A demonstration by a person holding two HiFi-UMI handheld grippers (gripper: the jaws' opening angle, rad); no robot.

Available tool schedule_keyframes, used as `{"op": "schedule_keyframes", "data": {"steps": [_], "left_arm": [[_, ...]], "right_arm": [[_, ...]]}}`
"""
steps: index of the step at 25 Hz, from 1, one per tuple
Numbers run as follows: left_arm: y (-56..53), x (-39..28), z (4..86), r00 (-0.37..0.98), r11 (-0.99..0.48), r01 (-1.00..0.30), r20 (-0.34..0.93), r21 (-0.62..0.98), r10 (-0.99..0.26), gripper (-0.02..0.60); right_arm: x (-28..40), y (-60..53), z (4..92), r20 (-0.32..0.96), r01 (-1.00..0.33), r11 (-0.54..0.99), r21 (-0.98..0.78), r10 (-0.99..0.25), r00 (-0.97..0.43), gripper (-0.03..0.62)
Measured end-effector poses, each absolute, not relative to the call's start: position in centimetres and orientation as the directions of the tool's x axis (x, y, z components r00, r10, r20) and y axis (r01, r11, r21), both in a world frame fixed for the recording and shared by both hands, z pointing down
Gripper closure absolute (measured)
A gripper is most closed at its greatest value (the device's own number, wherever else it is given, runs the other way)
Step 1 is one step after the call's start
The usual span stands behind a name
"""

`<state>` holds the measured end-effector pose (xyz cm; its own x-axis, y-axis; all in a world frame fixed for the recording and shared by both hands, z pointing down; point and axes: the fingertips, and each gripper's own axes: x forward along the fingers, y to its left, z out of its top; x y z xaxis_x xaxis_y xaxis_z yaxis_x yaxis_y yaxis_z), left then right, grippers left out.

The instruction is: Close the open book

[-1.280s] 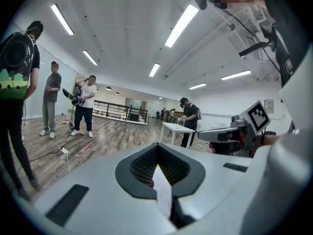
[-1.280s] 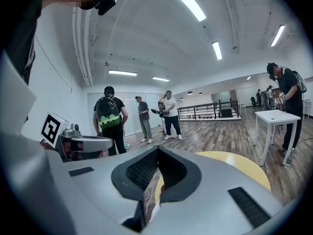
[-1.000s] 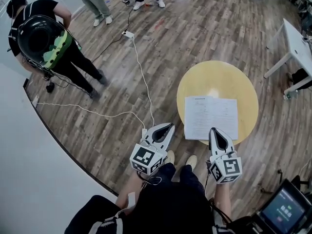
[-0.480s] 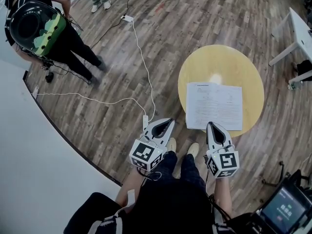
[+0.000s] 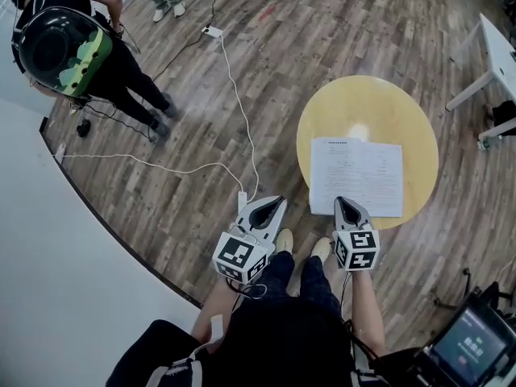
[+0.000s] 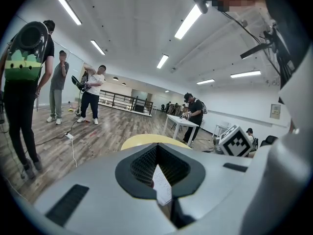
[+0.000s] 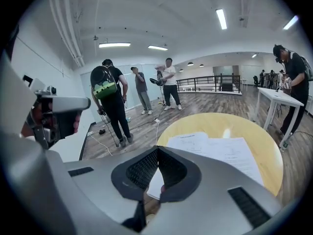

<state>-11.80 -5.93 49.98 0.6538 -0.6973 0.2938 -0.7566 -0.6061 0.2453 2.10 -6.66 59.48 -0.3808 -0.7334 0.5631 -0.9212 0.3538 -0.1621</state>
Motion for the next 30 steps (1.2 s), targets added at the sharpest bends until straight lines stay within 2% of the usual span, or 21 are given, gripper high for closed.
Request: {"op": "schedule_keyframes", "data": {"steps": [14,22,25,30], "left_arm": [[-6.3,-12.0,50.3,0.652,-0.598,-0.758,0.306,0.261,-0.694,0.583],[-6.9,-12.6,51.0,0.645,-0.583,-0.764,0.322,0.276,-0.693,0.583],[-6.7,-13.1,51.3,0.645,-0.579,-0.764,0.328,0.285,-0.690,0.583],[-6.3,-13.9,52.7,0.644,-0.569,-0.765,0.338,0.301,-0.686,0.583]], "right_arm": [[-0.2,-8.3,70.3,0.786,-0.937,0.308,-0.167,-0.532,-0.315,0.591],[-1.4,-8.0,72.3,0.837,-0.941,0.297,-0.161,-0.464,-0.290,0.402],[-2.0,-7.5,72.6,0.852,-0.946,0.286,-0.156,-0.446,-0.275,0.376],[-2.5,-6.8,73.8,0.869,-0.953,0.263,-0.149,-0.425,-0.254,0.376]]}}
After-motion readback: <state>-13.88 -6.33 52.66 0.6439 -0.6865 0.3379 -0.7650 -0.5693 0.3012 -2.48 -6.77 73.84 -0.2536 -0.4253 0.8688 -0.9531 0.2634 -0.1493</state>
